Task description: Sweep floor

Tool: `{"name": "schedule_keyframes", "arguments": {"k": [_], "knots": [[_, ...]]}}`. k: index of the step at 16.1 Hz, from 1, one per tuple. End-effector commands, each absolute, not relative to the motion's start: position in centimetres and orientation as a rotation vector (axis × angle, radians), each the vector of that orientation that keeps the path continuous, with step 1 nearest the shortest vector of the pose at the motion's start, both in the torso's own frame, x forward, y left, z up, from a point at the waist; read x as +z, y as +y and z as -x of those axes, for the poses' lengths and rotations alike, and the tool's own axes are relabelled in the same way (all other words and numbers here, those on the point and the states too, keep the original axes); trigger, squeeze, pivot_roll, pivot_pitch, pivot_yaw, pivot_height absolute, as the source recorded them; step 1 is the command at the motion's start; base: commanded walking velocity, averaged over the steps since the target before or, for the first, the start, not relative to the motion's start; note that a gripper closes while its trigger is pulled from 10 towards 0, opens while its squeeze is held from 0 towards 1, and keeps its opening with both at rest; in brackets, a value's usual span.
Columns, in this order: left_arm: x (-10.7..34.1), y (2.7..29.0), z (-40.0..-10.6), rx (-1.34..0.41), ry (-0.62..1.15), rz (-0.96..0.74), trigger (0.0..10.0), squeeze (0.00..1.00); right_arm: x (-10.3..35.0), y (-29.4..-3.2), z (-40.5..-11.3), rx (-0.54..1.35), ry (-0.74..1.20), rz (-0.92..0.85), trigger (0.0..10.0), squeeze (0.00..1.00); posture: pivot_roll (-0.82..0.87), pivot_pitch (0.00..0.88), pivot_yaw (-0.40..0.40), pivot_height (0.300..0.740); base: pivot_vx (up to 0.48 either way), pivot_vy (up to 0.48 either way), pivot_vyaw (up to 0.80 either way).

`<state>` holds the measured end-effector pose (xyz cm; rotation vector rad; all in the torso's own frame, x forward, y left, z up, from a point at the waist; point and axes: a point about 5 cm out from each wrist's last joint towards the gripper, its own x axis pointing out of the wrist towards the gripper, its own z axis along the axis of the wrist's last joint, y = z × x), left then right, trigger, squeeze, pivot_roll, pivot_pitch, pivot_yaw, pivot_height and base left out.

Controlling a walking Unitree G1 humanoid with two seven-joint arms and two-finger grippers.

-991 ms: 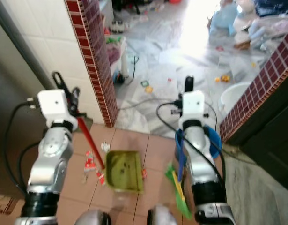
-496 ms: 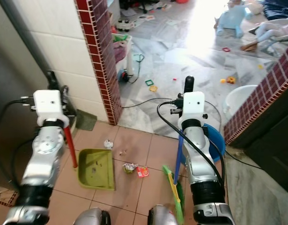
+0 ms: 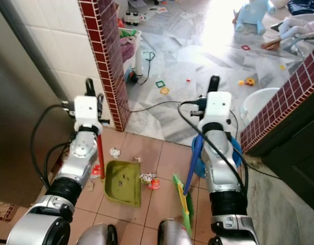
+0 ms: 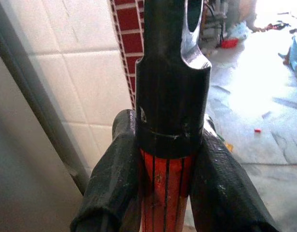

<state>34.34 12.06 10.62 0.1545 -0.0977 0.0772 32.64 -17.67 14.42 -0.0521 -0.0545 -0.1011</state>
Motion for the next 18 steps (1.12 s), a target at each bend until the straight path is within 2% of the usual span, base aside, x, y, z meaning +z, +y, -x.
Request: {"name": "schedule_keyframes", "arguments": {"k": [1, 2, 3, 6, 12, 16, 18], "knots": [[11.0, 11.7, -34.6, 0.069, -0.129, -0.180, 10.0, 0.00, 15.2, -17.9, -32.7, -0.112, -0.072, 0.028, 10.0, 0.00, -0.18, 0.156, -0.022, 0.740, 0.000, 0.000, 0.00], [10.4, 11.5, -34.5, 0.054, -0.105, -0.162, 10.0, 0.00, 15.2, -17.9, -32.8, -0.113, -0.068, 0.014, 10.0, 0.00, -0.18, 0.155, -0.021, 0.740, 0.000, 0.000, 0.00], [9.2, 10.6, -34.4, 0.017, -0.010, -0.074, 10.0, 0.00, 15.3, -17.8, -33.0, -0.111, -0.066, 0.006, 10.0, 0.00, -0.17, 0.146, -0.024, 0.740, 0.000, 0.000, 0.00], [8.8, 8.9, -34.3, -0.061, 0.019, -0.024, 10.0, 0.00, 15.5, -17.8, -33.3, -0.107, -0.070, 0.018, 10.0, 0.00, -0.17, 0.135, -0.027, 0.740, 0.000, 0.000, 0.00], [8.2, 8.3, -34.4, -0.086, 0.062, 0.027, 10.0, 0.00, 15.6, -17.6, -33.7, -0.104, -0.071, 0.016, 10.0, 0.00, -0.16, 0.118, -0.016, 0.740, 0.000, 0.000, 0.00], [7.7, 8.8, -34.4, -0.069, 0.090, 0.019, 10.0, 0.00, 15.9, -17.3, -34.3, -0.137, -0.008, -0.167, 10.0, 0.00, -0.16, 0.106, -0.011, 0.740, 0.000, 0.000, 0.00], [7.5, 8.8, -34.4, -0.072, 0.108, 0.018, 10.0, 0.00, 18.1, -16.4, -35.2, -0.096, -0.022, -0.315, 10.0, 0.00, -0.17, 0.101, -0.009, 0.740, 0.000, 0.000, 0.00]]}}
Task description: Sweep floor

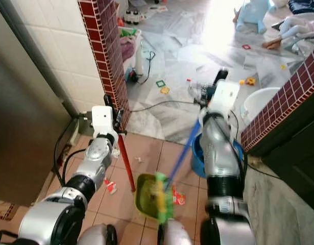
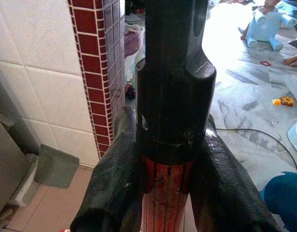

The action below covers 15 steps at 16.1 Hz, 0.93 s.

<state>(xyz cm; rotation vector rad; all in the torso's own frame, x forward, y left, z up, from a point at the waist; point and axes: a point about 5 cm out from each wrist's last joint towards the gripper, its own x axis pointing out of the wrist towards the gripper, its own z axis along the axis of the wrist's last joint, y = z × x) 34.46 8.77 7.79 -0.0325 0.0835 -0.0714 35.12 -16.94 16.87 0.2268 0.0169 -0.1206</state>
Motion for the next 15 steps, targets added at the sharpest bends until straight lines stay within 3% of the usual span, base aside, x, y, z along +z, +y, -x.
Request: {"name": "schedule_keyframes", "arguments": {"k": [1, 3, 7, 11, 15], "knots": [[7.4, 8.8, -34.4, -0.073, 0.111, 0.017, 10.0, 0.00, 18.9, -16.3, -35.5, -0.085, -0.040, -0.338, 10.0, 0.00, -0.17, 0.100, -0.009, 0.740, 0.000, 0.000, 0.00], [7.4, 8.8, -34.5, -0.072, 0.111, 0.019, 10.0, 0.00, 20.0, -16.4, -35.6, -0.050, -0.089, -0.270, 10.0, 0.00, -0.17, 0.100, -0.009, 0.740, 0.000, 0.000, 0.00], [9.1, 10.2, -35.2, -0.005, 0.020, 0.009, 10.0, 0.00, 22.4, -17.1, -35.4, 0.017, -0.256, 0.035, 10.0, 0.00, -0.17, 0.097, -0.006, 0.740, 0.000, 0.000, 0.00], [10.4, 10.7, -35.4, 0.009, -0.049, -0.063, 10.0, 0.00, 20.5, -17.9, -34.5, 0.004, -0.231, 0.131, 10.0, 0.00, -0.16, 0.105, -0.002, 0.740, 0.000, 0.000, 0.00], [9.0, 10.9, -34.5, 0.006, 0.006, -0.084, 10.0, 0.00, 18.5, -17.2, -33.7, 0.003, -0.158, 0.174, 10.0, 0.00, -0.15, 0.109, 0.001, 0.740, 0.000, 0.000, 0.00]]}}
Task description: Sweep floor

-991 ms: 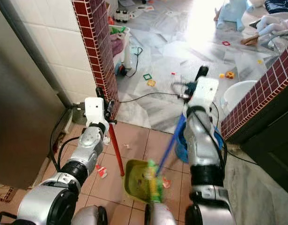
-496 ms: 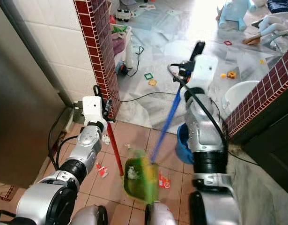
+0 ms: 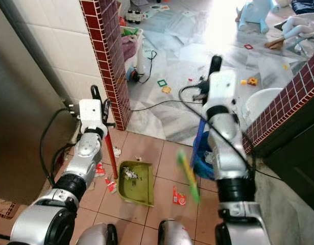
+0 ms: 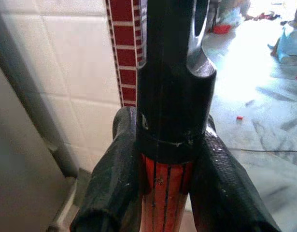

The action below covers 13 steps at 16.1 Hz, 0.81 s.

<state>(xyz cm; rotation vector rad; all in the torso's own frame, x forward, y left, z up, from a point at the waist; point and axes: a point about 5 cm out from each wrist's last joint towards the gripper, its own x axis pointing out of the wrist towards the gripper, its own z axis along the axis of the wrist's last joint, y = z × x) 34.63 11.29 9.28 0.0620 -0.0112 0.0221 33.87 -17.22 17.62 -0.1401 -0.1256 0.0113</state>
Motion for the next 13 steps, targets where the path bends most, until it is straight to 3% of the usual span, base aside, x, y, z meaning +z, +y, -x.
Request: {"name": "schedule_keyframes", "arguments": {"k": [1, 7, 13], "knots": [[8.5, 10.7, -34.2, -0.004, 0.030, -0.089, 10.0, 0.00, 17.7, -17.0, -33.5, 0.007, -0.114, 0.188, 10.0, 0.00, -0.15, 0.109, 0.001, 0.740, 0.000, 0.000, 0.00], [7.9, 8.9, -33.7, -0.079, 0.093, -0.078, 10.0, 0.00, 15.4, -16.8, -32.7, -0.054, 0.022, 0.288, 10.0, 0.00, -0.15, 0.110, 0.003, 0.740, 0.000, 0.000, 0.00], [6.9, 7.8, -33.2, -0.168, 0.194, -0.084, 10.0, 0.00, 14.7, -16.1, -33.4, -0.129, 0.136, 0.007, 10.0, 0.00, -0.15, 0.107, 0.003, 0.740, 0.000, 0.000, 0.00]]}}
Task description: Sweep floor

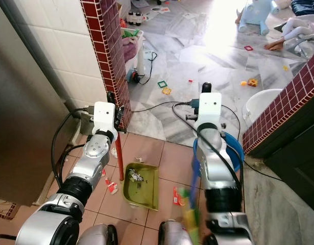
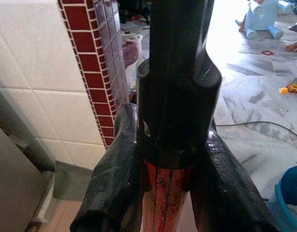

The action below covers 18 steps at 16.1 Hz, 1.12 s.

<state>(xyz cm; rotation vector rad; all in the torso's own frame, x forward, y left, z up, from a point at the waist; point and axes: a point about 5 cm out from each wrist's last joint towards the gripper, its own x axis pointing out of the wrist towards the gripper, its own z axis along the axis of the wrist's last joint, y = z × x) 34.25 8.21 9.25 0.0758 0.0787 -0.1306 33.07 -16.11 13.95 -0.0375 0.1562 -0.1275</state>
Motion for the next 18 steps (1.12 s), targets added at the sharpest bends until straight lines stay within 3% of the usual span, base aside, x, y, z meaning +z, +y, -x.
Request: {"name": "schedule_keyframes", "arguments": {"k": [1, 4, 8, 11, 18], "knots": [[6.9, 7.7, -33.2, -0.171, 0.199, -0.086, 10.0, 0.00, 14.9, -16.0, -33.7, -0.140, 0.133, -0.028, 10.0, 0.00, -0.15, 0.104, 0.005, 0.740, 0.000, 0.000, 0.00], [6.7, 7.7, -33.1, -0.181, 0.222, -0.086, 10.0, 0.00, 17.3, -15.4, -35.0, -0.177, 0.034, -0.193, 10.0, 0.00, -0.15, 0.102, 0.008, 0.740, 0.000, 0.000, 0.00], [6.5, 7.9, -33.1, -0.167, 0.244, -0.063, 10.0, 0.00, 21.3, -14.0, -36.4, -0.069, -0.070, -0.368, 10.0, 0.00, -0.14, 0.095, 0.011, 0.740, 0.000, 0.000, 0.00], [7.2, 8.4, -33.4, -0.138, 0.200, -0.022, 10.0, 0.00, 23.3, -14.5, -36.5, -0.002, -0.202, -0.192, 10.0, 0.00, -0.14, 0.083, 0.010, 0.740, 0.000, 0.000, 0.00], [9.2, 11.3, -33.6, -0.036, 0.076, -0.053, 10.0, 0.00, 21.1, -18.1, -34.8, -0.033, -0.217, -0.005, 10.0, 0.00, -0.12, 0.053, 0.033, 0.740, 0.000, 0.000, 0.00]]}}
